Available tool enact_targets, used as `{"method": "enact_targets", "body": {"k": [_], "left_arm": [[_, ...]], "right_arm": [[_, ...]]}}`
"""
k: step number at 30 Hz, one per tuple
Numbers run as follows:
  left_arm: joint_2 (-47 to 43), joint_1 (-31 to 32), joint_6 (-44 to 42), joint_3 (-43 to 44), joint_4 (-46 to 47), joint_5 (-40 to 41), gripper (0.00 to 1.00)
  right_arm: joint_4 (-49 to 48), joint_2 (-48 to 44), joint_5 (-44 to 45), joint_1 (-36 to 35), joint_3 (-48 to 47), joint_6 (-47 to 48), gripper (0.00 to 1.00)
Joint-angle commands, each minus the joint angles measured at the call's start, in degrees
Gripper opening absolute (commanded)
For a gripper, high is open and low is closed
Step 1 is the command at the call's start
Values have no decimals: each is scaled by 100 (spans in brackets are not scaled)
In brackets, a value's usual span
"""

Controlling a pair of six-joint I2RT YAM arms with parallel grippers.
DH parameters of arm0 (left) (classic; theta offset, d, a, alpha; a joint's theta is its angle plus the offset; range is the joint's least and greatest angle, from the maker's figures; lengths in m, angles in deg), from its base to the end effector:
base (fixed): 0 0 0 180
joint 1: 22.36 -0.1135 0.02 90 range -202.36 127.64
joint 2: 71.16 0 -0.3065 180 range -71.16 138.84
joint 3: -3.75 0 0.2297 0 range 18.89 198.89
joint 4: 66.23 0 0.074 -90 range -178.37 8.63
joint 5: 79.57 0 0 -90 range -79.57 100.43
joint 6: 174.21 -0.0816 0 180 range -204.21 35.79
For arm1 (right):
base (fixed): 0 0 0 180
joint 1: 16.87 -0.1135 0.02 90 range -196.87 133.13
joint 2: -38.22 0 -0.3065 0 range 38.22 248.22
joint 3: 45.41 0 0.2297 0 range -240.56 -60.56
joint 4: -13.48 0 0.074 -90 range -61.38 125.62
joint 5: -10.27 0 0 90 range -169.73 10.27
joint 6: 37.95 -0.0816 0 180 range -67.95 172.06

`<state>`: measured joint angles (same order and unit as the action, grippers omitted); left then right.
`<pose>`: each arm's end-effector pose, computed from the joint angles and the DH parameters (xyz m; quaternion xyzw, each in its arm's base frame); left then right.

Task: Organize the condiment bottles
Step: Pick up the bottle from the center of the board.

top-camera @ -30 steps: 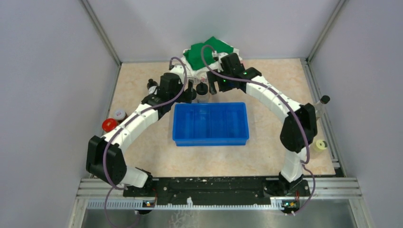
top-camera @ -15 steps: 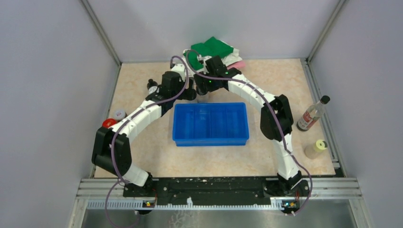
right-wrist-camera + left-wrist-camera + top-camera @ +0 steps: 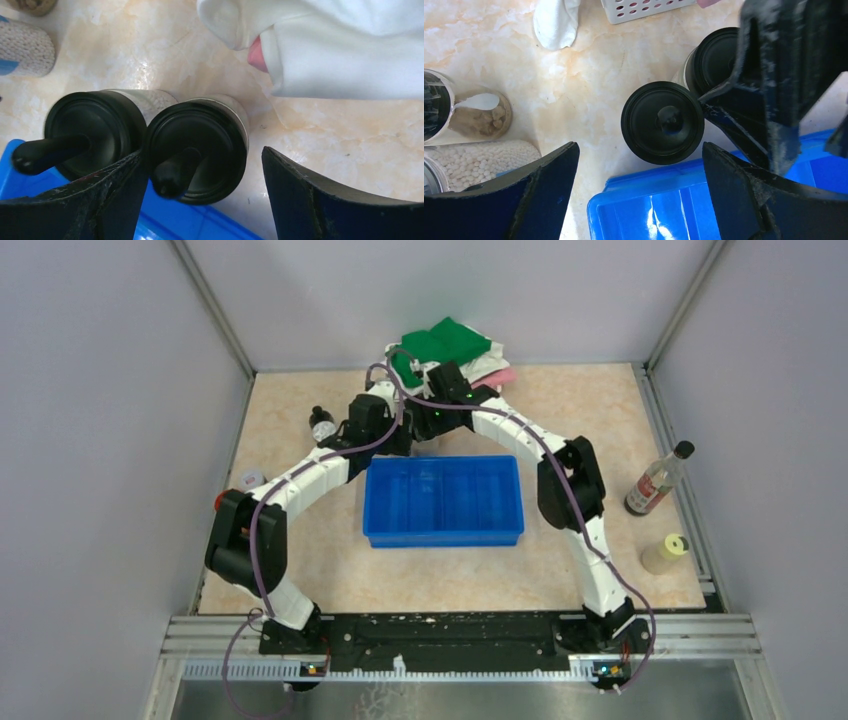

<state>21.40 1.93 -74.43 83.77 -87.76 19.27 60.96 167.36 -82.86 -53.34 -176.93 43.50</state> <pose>0.3570 -0.1474 0.2832 0.0754 0.8781 -0.0719 0.4670 0.4418 0.3321 0.2506 -0.2330 0.8941 0.1695 0.3430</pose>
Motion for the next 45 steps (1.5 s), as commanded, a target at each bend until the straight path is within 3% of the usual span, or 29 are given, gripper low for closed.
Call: {"method": "enact_targets", "body": {"k": [1,9,18,20,23,24,29,34,39,45], "left_arm": [[-93,-4,42,-5,219,43,99],[-229,-4,57,-42,142,64,99],[-382,-4,61,-128,61,67,99],[-410,-10,59,-162,64,83,99],[-427,-4,52,-185,53,95,99],[-434,-4,50,-186,49,100,99],[-439,-13,57,-217,58,117,99],[-440,-12,127,-247,86,143,99],[-314,-12,166,-169,-10,27,99],[32,-18,147,117,-21,-120,99]], "right_arm": [[-169,212,-123,-48,-242,13,80],[-316,384,-51,-45,-223,-32,75],[-737,428,121,-48,-172,6,77],[-744,497,112,-52,-240,12,70],[-624,608,122,-49,-403,-26,26],[-610,603,136,-45,-419,-40,23],[-633,400,255,-52,-320,19,19],[-255,212,582,-53,-744,248,8],[174,-97,962,-52,-1206,488,7],[340,-875,1344,-45,-796,566,7]]}}
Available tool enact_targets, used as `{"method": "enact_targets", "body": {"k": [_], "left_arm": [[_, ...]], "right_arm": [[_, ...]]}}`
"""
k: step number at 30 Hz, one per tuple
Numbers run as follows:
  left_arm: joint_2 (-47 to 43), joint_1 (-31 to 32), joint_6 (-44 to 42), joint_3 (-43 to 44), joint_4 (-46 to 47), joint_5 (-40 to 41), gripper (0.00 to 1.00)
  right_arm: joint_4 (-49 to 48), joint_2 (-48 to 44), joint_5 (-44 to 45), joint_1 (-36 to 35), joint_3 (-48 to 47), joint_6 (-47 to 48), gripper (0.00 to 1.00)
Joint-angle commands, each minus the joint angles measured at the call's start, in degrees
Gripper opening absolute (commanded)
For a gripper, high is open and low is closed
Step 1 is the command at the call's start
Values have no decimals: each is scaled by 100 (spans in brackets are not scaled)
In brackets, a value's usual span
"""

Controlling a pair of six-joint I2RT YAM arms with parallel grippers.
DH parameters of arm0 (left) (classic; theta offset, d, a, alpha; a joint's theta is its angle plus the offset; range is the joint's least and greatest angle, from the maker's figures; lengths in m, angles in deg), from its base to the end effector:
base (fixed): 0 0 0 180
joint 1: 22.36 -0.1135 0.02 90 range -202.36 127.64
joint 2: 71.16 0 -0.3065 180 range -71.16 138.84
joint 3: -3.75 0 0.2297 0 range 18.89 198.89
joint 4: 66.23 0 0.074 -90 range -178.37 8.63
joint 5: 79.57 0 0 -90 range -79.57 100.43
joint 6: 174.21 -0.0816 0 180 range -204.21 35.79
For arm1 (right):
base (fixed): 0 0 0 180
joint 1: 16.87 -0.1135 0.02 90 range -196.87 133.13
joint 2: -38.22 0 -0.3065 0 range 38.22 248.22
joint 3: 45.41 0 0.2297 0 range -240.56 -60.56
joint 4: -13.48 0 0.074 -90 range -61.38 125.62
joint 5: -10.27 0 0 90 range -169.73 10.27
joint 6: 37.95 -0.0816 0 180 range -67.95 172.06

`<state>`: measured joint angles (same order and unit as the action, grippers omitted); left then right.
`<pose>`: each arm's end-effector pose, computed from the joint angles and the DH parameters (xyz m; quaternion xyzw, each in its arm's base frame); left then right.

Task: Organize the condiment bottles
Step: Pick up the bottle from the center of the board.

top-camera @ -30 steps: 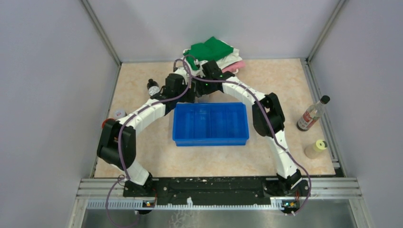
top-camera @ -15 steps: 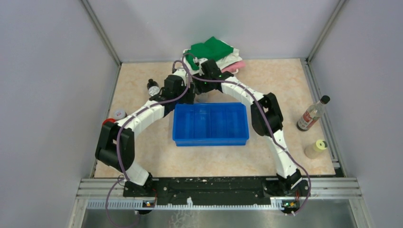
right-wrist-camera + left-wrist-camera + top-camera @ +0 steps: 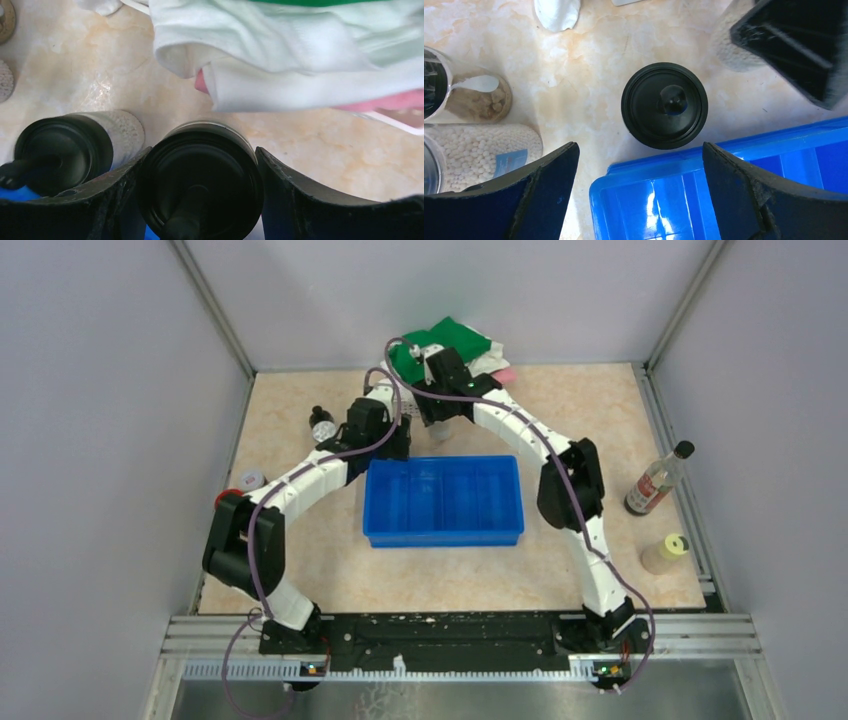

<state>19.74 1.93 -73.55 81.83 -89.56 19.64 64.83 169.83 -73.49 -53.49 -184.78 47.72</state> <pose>0.3459 -0.1418 0.2778 0.0694 0.8868 -0.0673 0.4520 0.4575 0.3290 0.2667 -0.2346 0.8875 0.0908 0.3861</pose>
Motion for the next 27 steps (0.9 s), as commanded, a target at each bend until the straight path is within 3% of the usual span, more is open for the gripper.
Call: {"method": "enact_targets", "body": {"k": [1,11,20,27], "left_arm": [[252,-14,59,342,188,-183,99],[832,-4,64,644,225,-722,99],[968,-8,95,594,482,-362,98],[984,-13,68,606,544,-245,66]], "right_arm": [[-81,-1297,470,-30,180,146,7],[-218,-2805,797,-29,1823,105,6],[-354,-3276,709,-26,2715,4,4],[-522,-3707,517,-29,3443,-149,3]]}}
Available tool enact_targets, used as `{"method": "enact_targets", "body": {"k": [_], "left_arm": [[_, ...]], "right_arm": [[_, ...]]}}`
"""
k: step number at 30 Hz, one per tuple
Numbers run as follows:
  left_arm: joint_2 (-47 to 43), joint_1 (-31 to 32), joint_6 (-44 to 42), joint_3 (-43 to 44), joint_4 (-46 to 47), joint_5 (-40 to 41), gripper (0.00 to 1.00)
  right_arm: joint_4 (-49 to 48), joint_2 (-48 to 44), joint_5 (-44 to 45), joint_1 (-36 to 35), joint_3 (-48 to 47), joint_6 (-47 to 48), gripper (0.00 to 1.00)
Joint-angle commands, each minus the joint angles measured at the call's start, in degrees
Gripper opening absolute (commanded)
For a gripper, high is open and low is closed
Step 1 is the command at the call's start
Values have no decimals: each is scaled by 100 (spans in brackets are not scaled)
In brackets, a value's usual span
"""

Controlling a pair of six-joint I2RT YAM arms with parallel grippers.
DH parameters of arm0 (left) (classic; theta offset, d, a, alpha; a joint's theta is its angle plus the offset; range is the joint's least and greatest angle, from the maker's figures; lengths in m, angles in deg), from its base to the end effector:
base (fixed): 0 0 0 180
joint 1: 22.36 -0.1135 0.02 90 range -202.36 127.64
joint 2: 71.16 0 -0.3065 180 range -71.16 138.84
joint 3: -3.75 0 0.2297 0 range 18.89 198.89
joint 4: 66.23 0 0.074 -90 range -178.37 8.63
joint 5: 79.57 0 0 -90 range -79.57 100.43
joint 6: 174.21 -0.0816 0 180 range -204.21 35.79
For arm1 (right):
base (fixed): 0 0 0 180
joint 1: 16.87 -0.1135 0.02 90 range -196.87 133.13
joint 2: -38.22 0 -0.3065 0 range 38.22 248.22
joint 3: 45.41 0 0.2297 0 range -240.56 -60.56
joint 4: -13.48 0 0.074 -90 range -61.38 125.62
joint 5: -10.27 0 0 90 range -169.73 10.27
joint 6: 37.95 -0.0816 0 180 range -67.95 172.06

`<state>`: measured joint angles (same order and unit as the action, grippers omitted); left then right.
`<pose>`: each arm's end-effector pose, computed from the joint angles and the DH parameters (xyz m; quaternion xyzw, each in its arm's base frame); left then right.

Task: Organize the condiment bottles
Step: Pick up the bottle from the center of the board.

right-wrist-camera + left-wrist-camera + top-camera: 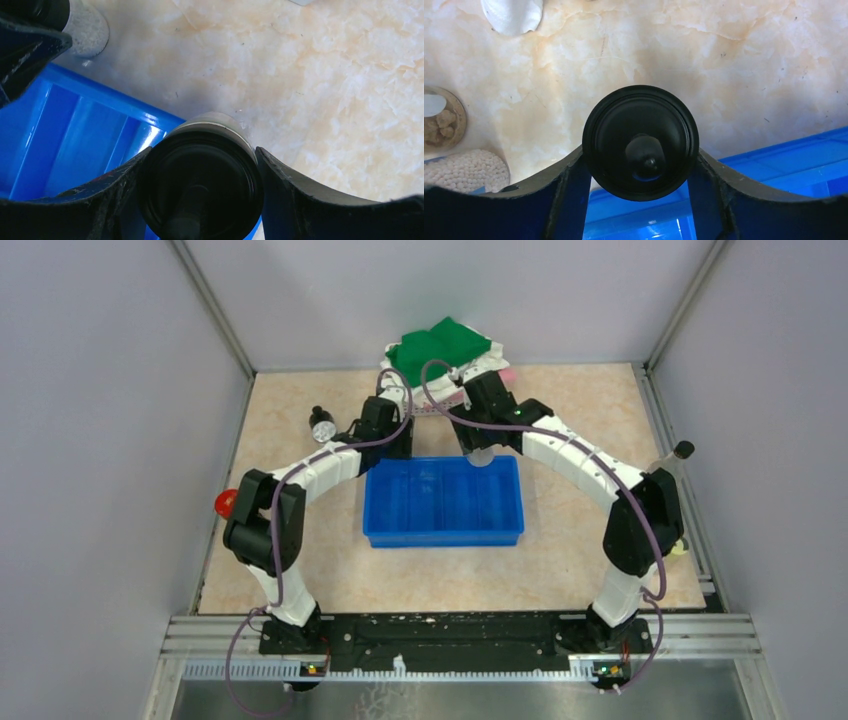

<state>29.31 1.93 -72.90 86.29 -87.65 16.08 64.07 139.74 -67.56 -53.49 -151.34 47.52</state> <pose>0.3809 -0.1631 0.2458 0.0811 0.8994 -0.0882 0.4204 0.3447 0.2348 0.3205 -0.2170 0.8975 0.0383 0.3819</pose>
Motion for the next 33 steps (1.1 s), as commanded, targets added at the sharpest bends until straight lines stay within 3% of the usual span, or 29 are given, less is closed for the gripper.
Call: {"method": "enact_targets", "body": {"k": [1,4,7,27,33], "left_arm": [[45,-12,2,174,378,97,61],[110,-12,11,243,382,43,40],[94,-12,7,275,405,16,34],[-458,-12,-258,667,87,-57,35],[-1097,-4,-344,883,-200,-168,36]], "right_arm": [[-443,-738,-95,-27,172,-147,3],[-457,-858,-170,-26,327,-185,2],[-459,-923,-226,-27,421,-205,1],[-473,-1267,-489,-138,797,-335,0],[-498,-1278,-580,-410,797,-273,0]]}}
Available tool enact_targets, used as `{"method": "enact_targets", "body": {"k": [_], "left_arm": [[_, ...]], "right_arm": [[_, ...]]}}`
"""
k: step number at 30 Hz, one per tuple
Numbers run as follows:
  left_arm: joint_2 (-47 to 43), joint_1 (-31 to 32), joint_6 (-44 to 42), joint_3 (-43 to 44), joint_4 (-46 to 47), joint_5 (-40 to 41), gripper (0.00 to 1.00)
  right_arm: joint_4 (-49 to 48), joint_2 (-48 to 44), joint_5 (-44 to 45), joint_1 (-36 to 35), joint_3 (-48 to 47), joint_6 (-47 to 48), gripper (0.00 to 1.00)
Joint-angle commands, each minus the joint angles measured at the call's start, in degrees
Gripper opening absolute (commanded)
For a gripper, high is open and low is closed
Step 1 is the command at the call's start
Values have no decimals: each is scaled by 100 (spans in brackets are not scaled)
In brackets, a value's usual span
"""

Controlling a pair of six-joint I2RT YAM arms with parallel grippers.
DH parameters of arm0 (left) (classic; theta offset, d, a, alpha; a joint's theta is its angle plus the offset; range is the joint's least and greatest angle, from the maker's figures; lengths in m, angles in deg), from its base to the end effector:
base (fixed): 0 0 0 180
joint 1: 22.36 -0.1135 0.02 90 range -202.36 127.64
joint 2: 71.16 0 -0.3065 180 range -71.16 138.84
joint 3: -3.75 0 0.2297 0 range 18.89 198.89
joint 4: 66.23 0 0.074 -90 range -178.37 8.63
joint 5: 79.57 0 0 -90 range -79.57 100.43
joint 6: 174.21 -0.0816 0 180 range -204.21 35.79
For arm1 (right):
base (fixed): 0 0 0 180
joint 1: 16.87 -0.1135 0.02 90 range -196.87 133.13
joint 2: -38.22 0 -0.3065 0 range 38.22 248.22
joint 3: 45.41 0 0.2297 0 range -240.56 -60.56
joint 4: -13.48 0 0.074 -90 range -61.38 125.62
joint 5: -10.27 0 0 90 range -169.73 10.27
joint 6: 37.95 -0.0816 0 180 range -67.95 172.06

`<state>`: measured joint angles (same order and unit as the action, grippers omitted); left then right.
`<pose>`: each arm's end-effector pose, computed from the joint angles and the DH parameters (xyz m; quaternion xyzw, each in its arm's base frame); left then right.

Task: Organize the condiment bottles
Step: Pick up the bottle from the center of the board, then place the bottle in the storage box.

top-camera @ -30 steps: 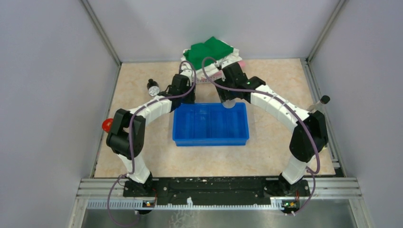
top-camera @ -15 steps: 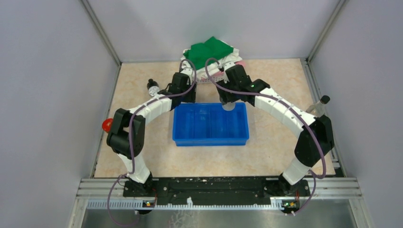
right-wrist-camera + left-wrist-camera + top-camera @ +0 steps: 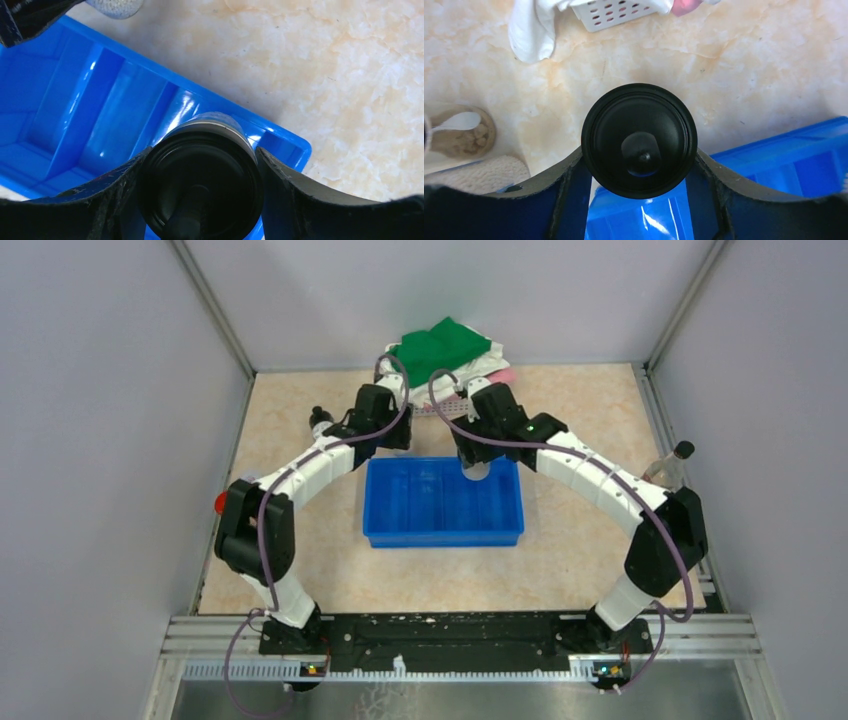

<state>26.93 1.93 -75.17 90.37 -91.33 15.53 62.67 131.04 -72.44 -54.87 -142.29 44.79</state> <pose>0.3794 -0.1633 0.2788 0.0986 0.8871 -0.0907 0.4416 0.3007 0.2218 0.3261 -0.2211 0.8959 0.0923 0.3742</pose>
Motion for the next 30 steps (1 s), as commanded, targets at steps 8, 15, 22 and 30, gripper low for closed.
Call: {"method": "enact_targets", "body": {"k": [8,15,22,30], "left_arm": [[-1706,5,-163,839,-834,-246,37],[-2573,5,57,899,-1702,-252,37],[-3261,8,212,784,-2251,-274,37],[-3650,13,308,542,-2438,-383,36]], "right_arm": [[-508,-68,-96,-830,-384,25,0],[-918,372,-450,-936,-616,-84,0],[-1383,1032,-932,-942,-871,-84,0],[-1652,1659,-855,-937,-997,66,0]]}}
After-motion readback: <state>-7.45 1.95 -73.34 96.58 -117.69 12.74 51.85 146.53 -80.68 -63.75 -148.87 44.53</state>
